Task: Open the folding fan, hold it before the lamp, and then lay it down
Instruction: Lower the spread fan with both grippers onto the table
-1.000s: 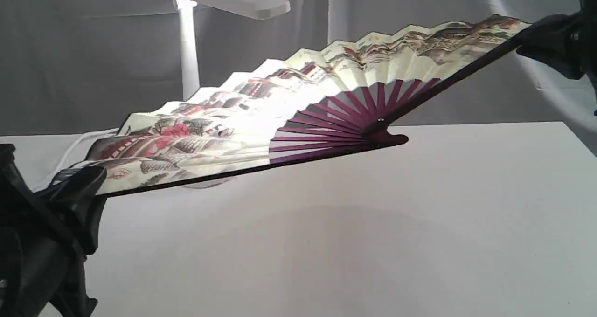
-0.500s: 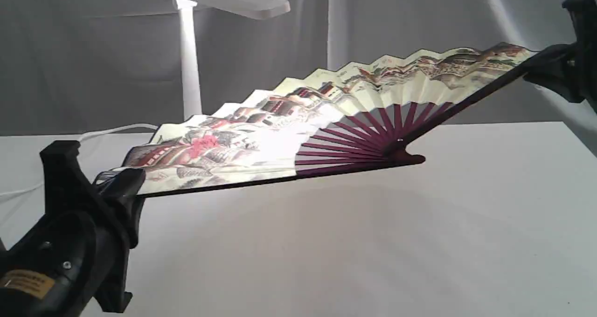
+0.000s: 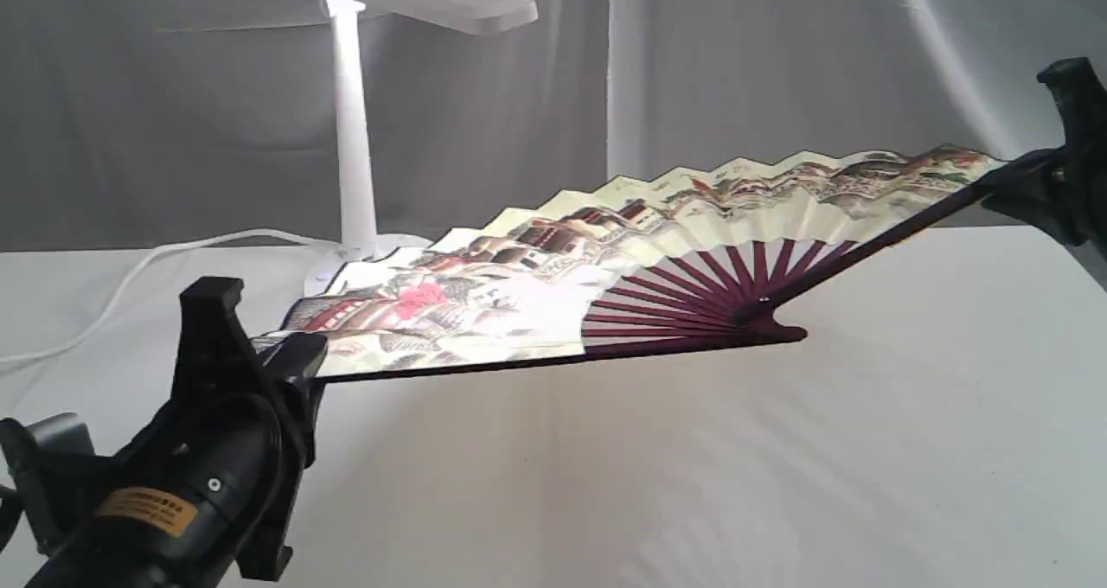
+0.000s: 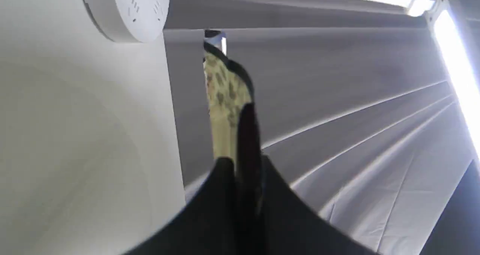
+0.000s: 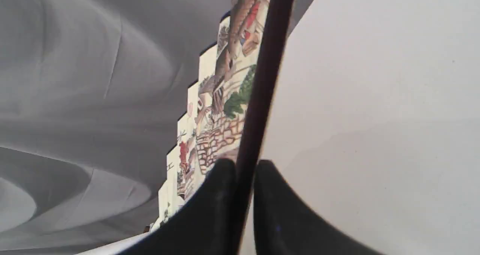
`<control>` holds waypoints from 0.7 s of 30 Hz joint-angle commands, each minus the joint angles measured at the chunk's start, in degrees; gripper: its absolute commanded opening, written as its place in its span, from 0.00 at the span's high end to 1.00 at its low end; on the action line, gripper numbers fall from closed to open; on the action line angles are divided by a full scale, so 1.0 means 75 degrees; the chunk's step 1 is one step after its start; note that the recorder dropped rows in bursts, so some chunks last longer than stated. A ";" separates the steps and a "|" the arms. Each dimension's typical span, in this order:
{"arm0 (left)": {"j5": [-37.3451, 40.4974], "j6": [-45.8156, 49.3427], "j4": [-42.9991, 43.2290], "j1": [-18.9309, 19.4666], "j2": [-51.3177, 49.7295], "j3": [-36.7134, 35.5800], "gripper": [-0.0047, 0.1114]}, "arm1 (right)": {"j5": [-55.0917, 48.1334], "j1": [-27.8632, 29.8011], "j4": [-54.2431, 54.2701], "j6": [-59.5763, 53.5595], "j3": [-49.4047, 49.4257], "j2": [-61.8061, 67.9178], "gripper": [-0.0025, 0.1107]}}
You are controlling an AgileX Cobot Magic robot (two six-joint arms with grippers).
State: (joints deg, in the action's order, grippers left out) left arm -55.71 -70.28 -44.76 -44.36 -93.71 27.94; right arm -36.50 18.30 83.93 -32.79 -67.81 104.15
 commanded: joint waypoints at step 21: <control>0.0272 -0.0232 0.0481 0.0296 -0.2092 0.1537 0.96 | 0.1039 0.0242 -0.0314 -0.0249 -0.0001 0.1369 0.98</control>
State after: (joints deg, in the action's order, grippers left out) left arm -51.87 -71.38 -41.58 -42.43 -108.86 38.46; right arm -30.40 19.69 83.62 -32.79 -67.81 114.23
